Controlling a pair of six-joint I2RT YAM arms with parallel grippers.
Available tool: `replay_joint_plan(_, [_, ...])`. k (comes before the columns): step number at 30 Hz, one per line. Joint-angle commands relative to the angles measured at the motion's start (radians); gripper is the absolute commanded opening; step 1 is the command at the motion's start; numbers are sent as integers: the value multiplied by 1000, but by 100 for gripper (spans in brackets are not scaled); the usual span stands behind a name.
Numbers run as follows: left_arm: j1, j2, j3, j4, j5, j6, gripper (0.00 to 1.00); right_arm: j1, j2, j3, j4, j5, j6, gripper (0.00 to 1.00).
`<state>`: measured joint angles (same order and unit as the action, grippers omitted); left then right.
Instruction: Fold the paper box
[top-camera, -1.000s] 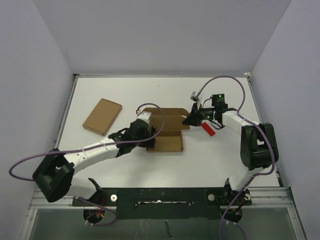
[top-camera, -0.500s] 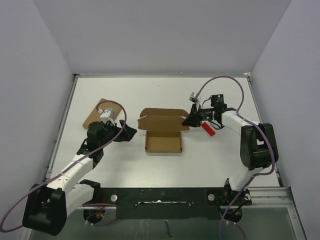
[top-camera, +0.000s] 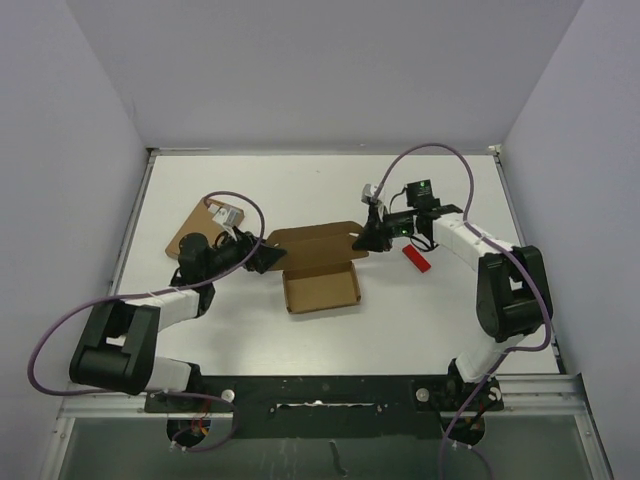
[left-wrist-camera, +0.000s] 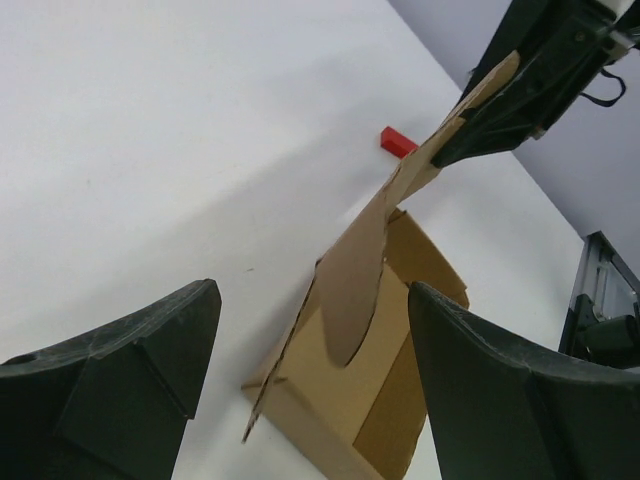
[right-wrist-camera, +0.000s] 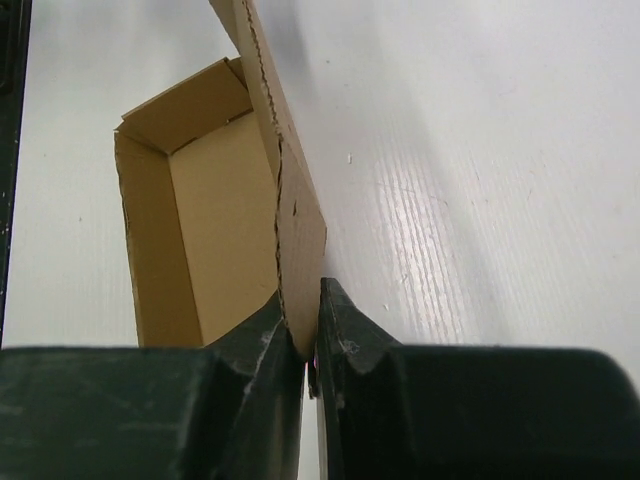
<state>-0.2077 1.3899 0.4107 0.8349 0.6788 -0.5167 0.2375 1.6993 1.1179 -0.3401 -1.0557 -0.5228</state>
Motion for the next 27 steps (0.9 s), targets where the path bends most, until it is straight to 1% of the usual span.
replay_joint_plan(1, [-11, -28, 8, 174, 57, 4, 75, 12, 24, 71, -54, -19, -77, 10])
replay_joint_plan(4, [-30, -78, -11, 91, 2, 56, 74, 24, 51, 102, -86, -9, -95, 14])
replay_joint_plan(6, [-45, -104, -18, 45, -28, 85, 74, 32, 70, 123, -106, 8, -100, 18])
replay_joint_plan(11, [-51, -134, -30, 3, -77, 106, 74, 27, 91, 145, -140, 29, -104, 28])
replay_joint_plan(13, [-52, -152, -34, -3, -97, 103, 75, 18, 73, 144, -149, 32, -111, 37])
replay_joint_plan(15, [-50, -189, -38, -30, -134, 94, 76, -6, 40, 139, -156, 33, -117, 50])
replay_joint_plan(16, [-49, -226, -38, -69, -159, 93, 76, -21, 18, 134, -157, 36, -122, 56])
replay_joint_plan(17, [-48, -258, -37, -109, -191, 93, 78, -37, -4, 125, -158, 41, -126, 62])
replay_joint_plan(19, [-46, -324, -34, -192, -245, 92, 80, -69, -52, 110, -179, 59, -154, 71])
replay_joint_plan(21, [-43, -392, -34, -260, -289, 75, 84, -99, -105, 91, -202, 79, -180, 75])
replay_joint_plan(23, [-38, -461, -39, -312, -318, 50, 88, -130, -146, 71, -223, 116, -191, 78])
replay_joint_plan(25, [-34, -527, -38, -381, -351, 13, 96, -159, -171, 53, -235, 192, -177, 82])
replay_joint_plan(27, [-33, -592, -32, -467, -396, -31, 98, -179, -171, 60, -277, 281, -170, 83])
